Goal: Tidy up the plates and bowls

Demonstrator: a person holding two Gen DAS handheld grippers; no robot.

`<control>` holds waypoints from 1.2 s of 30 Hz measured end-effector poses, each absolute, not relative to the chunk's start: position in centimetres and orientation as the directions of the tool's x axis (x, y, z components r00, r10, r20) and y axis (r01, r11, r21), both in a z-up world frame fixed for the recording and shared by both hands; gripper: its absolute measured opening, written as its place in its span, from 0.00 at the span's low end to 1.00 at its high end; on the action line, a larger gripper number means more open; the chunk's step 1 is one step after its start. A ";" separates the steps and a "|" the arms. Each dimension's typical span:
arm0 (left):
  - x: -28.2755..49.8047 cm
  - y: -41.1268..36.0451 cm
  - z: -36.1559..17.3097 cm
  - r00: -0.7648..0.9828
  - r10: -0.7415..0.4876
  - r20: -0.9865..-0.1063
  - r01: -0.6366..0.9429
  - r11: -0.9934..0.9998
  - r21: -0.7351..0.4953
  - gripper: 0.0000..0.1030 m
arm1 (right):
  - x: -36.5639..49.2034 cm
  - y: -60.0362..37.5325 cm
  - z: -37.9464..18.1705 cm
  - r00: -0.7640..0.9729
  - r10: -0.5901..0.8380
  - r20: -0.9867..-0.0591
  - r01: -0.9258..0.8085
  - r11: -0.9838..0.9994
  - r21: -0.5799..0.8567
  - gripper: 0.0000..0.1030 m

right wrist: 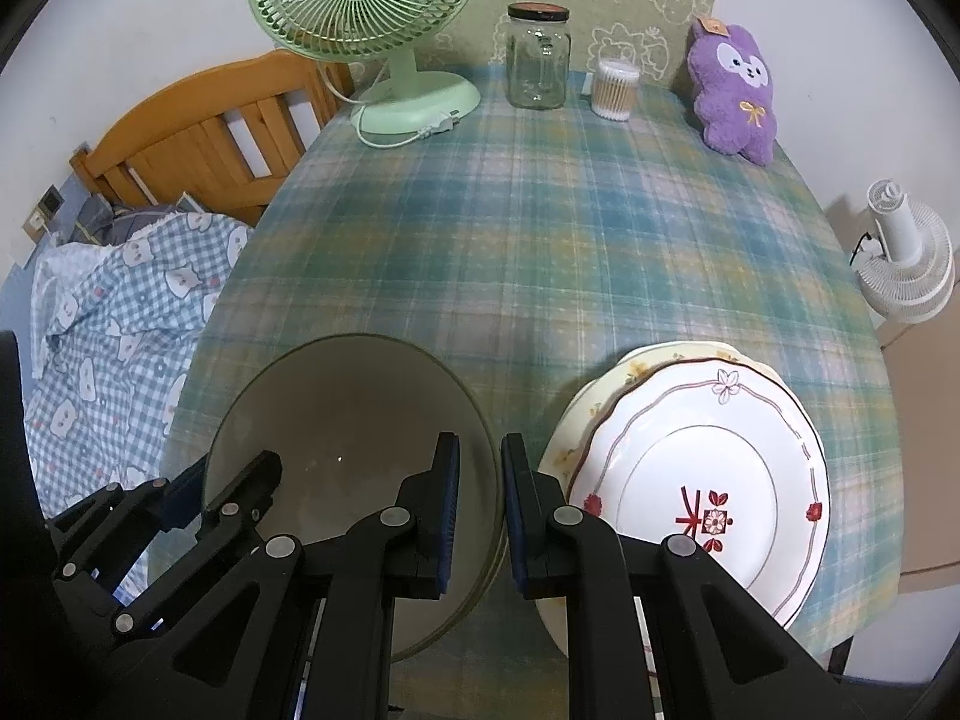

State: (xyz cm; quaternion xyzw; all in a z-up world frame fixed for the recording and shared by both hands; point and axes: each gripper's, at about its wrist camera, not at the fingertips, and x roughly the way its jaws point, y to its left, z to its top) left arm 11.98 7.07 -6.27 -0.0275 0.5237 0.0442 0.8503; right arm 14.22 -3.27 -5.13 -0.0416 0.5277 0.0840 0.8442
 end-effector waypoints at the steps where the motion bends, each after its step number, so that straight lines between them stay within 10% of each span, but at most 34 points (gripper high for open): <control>1: 12.0 7.1 -6.2 0.450 0.047 -0.892 -0.105 0.994 0.000 0.15 | 14.2 -3.3 -5.1 0.428 0.098 -0.899 -0.188 0.982 0.018 0.17; 9: 12.4 7.3 -5.5 0.452 0.062 -0.890 -0.146 0.989 -0.006 0.33 | 14.6 -3.3 -4.3 0.418 0.134 -0.899 -0.239 0.970 0.034 0.18; 14: 12.8 6.6 -4.7 0.460 0.061 -0.886 -0.145 0.989 -0.007 0.44 | 15.0 -4.1 -3.3 0.442 0.180 -0.879 -0.248 0.966 0.073 0.65; 20: 13.1 6.0 -3.8 0.484 0.070 -0.872 -0.154 0.988 -0.006 0.71 | 16.4 -4.5 -3.2 0.409 0.235 -0.881 -0.297 0.948 0.115 0.65; 36: 13.2 7.2 -6.0 0.471 0.036 -0.882 -0.075 0.997 0.001 0.77 | 15.5 -3.7 -5.6 0.394 0.170 -0.903 -0.171 0.979 0.110 0.65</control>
